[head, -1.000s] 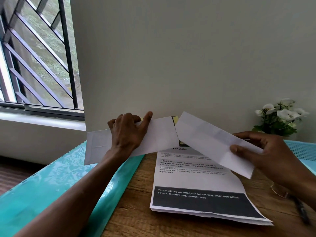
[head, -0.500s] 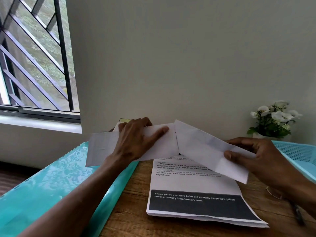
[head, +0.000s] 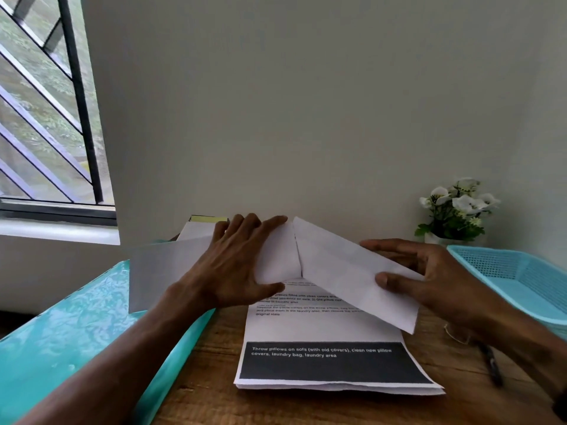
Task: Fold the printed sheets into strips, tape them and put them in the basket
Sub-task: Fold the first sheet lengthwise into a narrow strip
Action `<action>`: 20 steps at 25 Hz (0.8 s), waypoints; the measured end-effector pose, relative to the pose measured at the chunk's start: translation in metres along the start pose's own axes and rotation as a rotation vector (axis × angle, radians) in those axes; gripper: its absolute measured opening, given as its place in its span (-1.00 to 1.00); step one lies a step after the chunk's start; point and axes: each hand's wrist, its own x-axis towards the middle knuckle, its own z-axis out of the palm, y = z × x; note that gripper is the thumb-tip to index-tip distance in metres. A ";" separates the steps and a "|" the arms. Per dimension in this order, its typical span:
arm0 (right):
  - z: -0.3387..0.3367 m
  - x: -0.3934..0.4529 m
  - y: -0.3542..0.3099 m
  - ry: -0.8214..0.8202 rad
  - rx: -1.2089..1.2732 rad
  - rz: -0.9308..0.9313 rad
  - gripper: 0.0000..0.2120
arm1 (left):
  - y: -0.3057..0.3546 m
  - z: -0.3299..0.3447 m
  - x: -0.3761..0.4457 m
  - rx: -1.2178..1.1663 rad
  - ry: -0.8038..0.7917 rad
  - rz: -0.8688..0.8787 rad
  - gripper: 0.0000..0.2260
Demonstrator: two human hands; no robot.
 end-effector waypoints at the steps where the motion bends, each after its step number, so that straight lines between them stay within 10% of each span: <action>1: -0.003 0.000 -0.003 -0.022 -0.025 -0.003 -0.56 | 0.000 -0.001 0.000 0.000 -0.004 0.000 0.04; 15: -0.013 0.003 -0.021 -0.099 -0.685 -0.098 -0.74 | 0.024 -0.005 0.001 0.039 0.089 0.068 -0.03; 20: -0.015 -0.001 -0.026 -0.260 -0.495 -0.087 -0.67 | 0.024 -0.003 0.000 0.082 0.146 0.021 -0.06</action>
